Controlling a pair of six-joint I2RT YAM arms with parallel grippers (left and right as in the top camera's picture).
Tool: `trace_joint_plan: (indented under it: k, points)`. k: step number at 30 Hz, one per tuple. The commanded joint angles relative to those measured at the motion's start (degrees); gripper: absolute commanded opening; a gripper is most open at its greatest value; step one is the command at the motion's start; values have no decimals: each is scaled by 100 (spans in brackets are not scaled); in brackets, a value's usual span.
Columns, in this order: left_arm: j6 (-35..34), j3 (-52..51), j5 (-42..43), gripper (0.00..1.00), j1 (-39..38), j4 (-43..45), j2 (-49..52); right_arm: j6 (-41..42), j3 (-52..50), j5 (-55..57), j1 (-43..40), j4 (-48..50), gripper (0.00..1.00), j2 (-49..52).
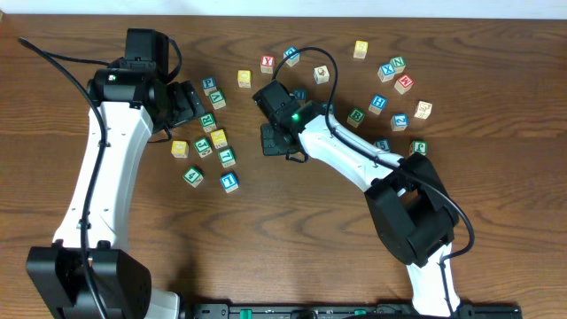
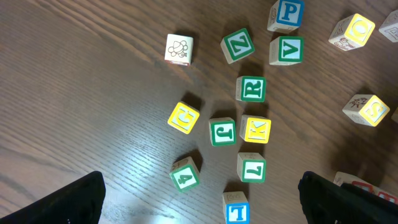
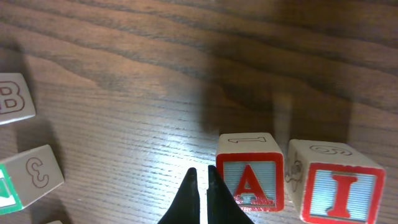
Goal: Spell out AI2
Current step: 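Lift the right gripper and move it left over the blocks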
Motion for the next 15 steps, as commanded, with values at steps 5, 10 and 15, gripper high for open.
trace_joint_plan:
  k: [5,10,15]
  points:
    - [33,52,-116,98,-2,-31,13,114,20,136,-111,42,1,131]
    - [33,52,-116,98,-2,-31,13,116,20,155,-153,85,1,131]
    - [33,52,-116,98,-2,-31,13,247,20,238,-179,103,1,131]
